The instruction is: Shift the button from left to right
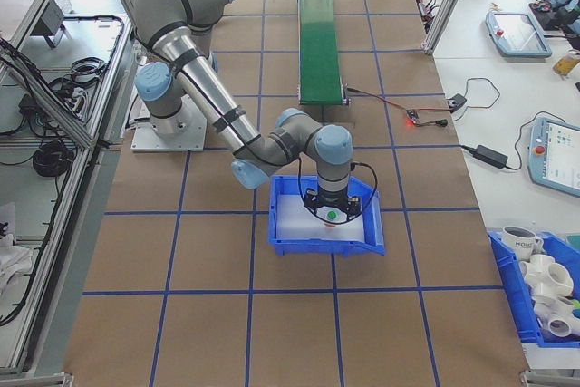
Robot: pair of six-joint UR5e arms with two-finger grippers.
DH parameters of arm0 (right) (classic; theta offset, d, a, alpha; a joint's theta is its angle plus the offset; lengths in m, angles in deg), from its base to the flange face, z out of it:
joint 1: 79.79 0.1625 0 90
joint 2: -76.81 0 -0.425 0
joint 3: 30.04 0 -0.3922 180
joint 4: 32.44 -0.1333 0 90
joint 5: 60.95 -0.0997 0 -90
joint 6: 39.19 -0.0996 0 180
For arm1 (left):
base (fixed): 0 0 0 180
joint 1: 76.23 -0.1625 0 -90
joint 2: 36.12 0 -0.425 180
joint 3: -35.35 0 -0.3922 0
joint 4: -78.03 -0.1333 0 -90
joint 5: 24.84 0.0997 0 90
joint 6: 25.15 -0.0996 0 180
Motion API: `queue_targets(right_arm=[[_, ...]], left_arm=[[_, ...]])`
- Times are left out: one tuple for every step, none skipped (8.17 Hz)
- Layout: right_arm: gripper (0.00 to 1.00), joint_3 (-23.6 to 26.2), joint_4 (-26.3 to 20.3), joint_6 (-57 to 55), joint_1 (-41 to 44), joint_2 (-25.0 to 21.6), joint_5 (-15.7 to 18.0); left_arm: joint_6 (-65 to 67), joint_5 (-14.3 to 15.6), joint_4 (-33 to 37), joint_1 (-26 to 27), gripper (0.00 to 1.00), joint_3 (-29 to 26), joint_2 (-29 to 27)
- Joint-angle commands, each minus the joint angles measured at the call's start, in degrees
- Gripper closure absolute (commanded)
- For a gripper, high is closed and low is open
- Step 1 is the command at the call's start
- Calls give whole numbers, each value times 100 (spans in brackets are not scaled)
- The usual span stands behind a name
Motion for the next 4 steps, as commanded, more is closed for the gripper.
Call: queue_targets(right_arm=[[0,2,-552,-791,24,-998,-440],[0,2,-1146,-1458,42,-1506,-459],[0,-7,-2092,-2604,68,-1981,-842],[0,-7,-2537,-3764,172,-2238,-1011]], left_arm=[[-16,8,-17,1,0,16,5],[-16,8,-44,1,0,34,14],[-8,8,-79,1,0,51,14],[-34,8,-79,1,0,34,23]])
